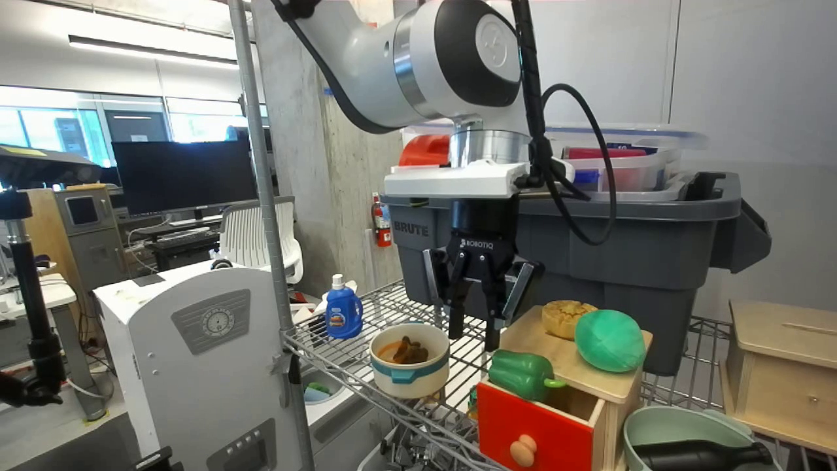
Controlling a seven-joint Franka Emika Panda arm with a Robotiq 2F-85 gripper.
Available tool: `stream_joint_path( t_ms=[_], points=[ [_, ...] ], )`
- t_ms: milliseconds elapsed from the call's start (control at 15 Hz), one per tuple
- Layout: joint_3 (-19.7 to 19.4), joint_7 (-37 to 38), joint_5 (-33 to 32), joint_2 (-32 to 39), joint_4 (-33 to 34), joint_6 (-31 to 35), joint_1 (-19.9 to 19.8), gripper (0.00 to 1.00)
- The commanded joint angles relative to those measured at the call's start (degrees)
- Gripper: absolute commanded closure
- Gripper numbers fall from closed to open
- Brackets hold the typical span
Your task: Pick up the green pepper plush toy and put it in the boy to the left, pick up the light green object and put it in the bowl to the right
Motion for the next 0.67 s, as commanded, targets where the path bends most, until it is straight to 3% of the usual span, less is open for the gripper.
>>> stream_joint_path(
  t_ms=[0, 600],
  points=[
    [0.4, -1.3, 0.3, 0.0, 1.0, -1.2, -0.7, 0.77],
    [0.1, -2.2, 0.5, -0.9, -0.4, -0.6, -2.3, 0.77]
  ],
)
